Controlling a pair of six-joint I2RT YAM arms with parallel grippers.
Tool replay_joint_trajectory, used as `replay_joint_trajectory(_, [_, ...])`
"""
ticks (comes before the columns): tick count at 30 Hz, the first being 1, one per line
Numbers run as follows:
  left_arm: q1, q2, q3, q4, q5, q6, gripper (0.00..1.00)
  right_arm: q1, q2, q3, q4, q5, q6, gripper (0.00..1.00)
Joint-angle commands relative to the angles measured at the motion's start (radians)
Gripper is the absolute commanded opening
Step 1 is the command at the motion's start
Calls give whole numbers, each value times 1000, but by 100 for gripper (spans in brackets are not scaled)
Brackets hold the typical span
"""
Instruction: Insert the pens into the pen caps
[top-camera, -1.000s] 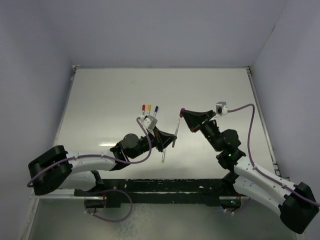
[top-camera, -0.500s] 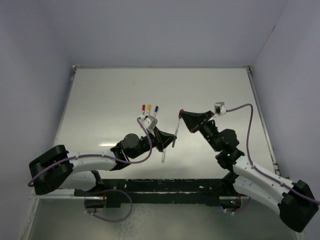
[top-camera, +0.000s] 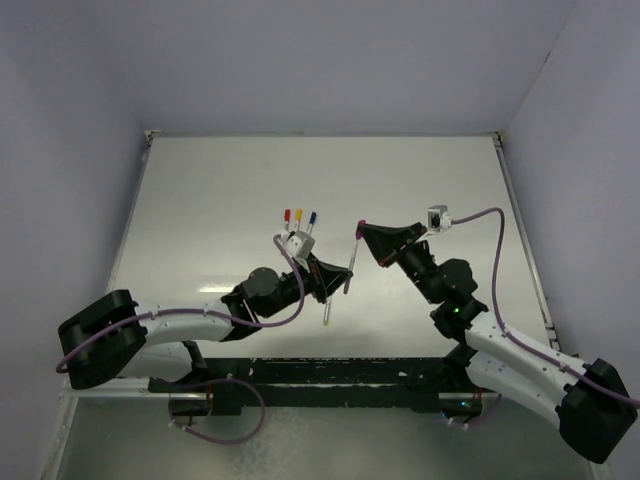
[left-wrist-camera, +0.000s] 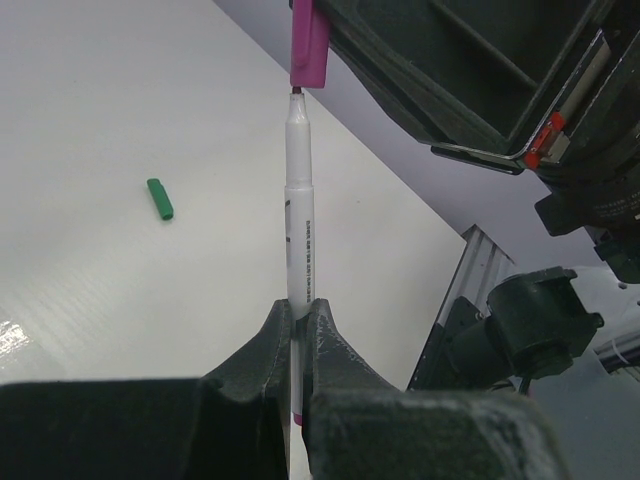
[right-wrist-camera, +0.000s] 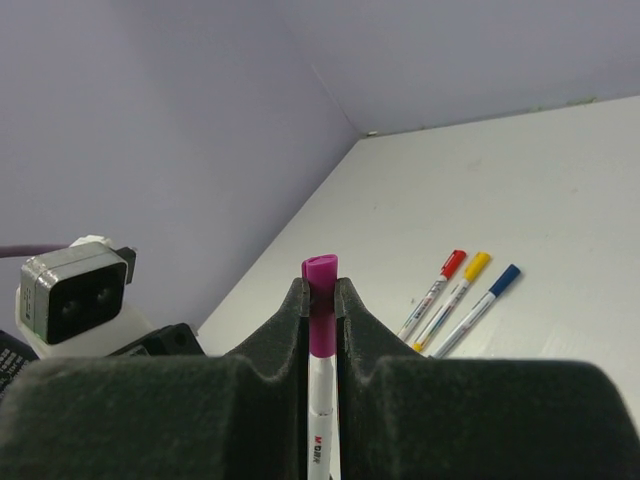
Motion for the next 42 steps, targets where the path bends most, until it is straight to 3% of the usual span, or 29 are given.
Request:
replay_joint_trajectory(1, [-2, -27, 0, 50, -22, -4, 0, 10, -1, 0, 55, -22, 18, 0])
replay_joint_trajectory(10, [-3, -24, 6, 56, -27, -2, 0, 26, 47, -4, 61, -44, 31, 0])
replay_joint_trajectory(27, [19, -79, 54, 24, -125, 103, 0, 35, 62, 11, -103, -124, 47, 0])
replay_joint_trajectory(38, [148, -37, 87, 205, -42, 48, 0, 61, 82, 18, -249, -123, 39, 0])
replay_joint_trajectory(42, [164, -33, 146, 200, 9, 58, 0, 86, 100, 13, -286, -101, 22, 0])
